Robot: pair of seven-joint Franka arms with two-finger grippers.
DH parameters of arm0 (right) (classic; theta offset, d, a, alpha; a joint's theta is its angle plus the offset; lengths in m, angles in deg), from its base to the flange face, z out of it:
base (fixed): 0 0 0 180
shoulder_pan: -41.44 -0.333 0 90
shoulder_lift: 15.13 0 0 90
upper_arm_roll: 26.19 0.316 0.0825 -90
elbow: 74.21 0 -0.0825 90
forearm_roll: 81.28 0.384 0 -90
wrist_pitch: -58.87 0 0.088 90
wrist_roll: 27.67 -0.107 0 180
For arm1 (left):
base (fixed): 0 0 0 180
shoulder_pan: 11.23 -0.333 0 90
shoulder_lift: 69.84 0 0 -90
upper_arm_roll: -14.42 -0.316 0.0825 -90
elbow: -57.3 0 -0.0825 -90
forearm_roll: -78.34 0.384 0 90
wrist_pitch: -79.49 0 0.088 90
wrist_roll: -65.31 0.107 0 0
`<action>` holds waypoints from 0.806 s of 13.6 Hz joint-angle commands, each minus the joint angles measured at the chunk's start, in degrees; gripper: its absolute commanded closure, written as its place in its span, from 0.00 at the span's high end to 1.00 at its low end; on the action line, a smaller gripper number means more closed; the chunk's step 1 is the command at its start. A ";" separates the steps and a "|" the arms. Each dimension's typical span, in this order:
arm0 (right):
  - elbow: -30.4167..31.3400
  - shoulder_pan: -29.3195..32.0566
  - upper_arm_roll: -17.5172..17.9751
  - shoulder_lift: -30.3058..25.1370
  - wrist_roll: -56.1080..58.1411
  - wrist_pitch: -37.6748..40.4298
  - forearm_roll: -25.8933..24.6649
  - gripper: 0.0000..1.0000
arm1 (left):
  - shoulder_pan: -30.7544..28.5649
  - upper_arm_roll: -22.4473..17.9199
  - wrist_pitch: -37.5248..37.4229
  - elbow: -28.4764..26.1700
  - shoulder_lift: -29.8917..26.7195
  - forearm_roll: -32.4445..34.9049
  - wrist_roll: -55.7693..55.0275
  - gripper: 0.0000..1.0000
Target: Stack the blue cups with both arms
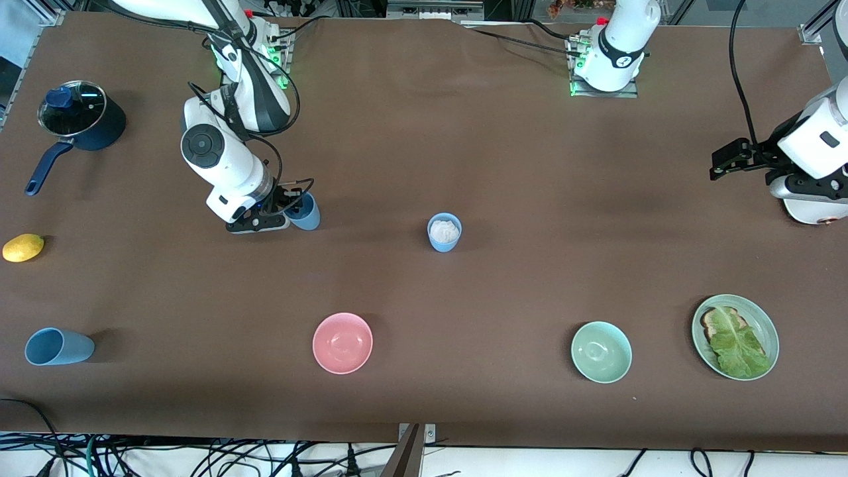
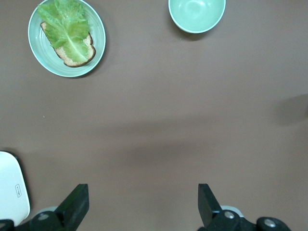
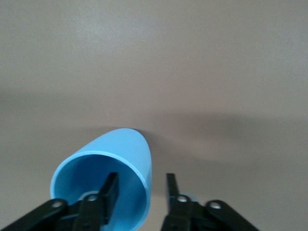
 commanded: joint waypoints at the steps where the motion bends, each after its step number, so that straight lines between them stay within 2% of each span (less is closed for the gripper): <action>1: -1.04 -0.25 -0.05 0.18 -1.49 0.01 0.21 0.07 | 3.28 -3.39 0.69 -1.14 -1.15 -0.04 0.63 1.00; 2: -1.13 -0.25 -0.05 0.09 -2.19 0.01 0.22 0.00 | 5.39 -5.40 0.69 -1.14 -1.15 -0.04 0.63 1.00; 5: -2.27 -0.25 -0.05 -0.08 -3.16 0.45 0.13 0.00 | 5.68 -5.69 0.60 -1.14 -1.15 -0.22 0.63 1.00; 6: -4.19 -0.25 -0.05 -0.34 -3.16 3.32 0.21 0.00 | 5.68 -5.51 0.08 -0.79 -0.89 -0.91 0.37 1.00; 9: -16.21 -0.42 -0.05 -0.17 -3.77 18.16 0.13 0.00 | 5.41 -5.51 -2.56 0.70 0.08 -2.15 0.72 1.00; 11: -21.85 -1.91 -0.05 0.01 -3.86 22.50 0.39 0.00 | 5.50 -5.51 -2.56 1.40 0.16 -2.06 0.55 1.00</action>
